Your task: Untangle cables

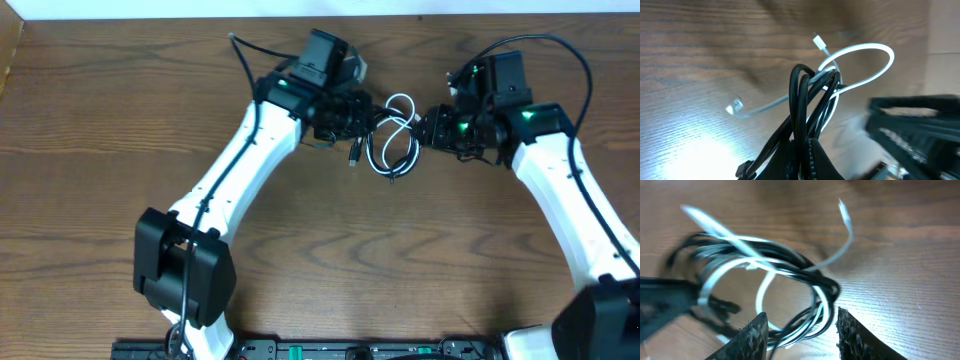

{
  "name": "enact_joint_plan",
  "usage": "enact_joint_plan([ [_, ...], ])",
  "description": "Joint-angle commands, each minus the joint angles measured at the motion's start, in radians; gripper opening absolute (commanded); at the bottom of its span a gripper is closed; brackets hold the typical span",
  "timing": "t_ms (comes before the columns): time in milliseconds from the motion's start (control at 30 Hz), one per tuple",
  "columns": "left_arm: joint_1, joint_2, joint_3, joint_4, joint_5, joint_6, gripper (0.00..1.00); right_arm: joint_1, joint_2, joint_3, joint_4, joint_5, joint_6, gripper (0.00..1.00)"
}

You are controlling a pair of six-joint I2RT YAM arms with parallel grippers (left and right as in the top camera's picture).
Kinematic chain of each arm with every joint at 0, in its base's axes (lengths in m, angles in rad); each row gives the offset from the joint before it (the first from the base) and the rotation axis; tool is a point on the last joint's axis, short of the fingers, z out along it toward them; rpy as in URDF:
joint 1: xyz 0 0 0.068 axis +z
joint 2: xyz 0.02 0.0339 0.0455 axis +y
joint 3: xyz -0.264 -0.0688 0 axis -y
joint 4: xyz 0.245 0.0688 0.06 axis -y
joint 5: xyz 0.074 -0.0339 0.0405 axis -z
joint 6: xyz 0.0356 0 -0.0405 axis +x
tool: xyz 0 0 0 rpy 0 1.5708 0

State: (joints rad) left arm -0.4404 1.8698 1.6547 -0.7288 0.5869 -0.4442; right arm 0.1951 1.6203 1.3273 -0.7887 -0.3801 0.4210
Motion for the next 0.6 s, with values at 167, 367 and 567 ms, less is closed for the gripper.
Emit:
enact_joint_plan([
  [167,0.056,0.004,0.018,0.049,0.292,-0.002,0.07,0.010,0.138,0.004,0.026,-0.019,-0.030,0.41],
  [367,0.059,0.004,0.018,0.095,0.453,-0.005,0.07,-0.004,0.217,0.004,0.081,-0.014,-0.034,0.41],
  [567,0.101,0.004,0.018,0.174,0.621,-0.043,0.08,-0.043,0.234,0.004,0.051,0.064,-0.034,0.41],
])
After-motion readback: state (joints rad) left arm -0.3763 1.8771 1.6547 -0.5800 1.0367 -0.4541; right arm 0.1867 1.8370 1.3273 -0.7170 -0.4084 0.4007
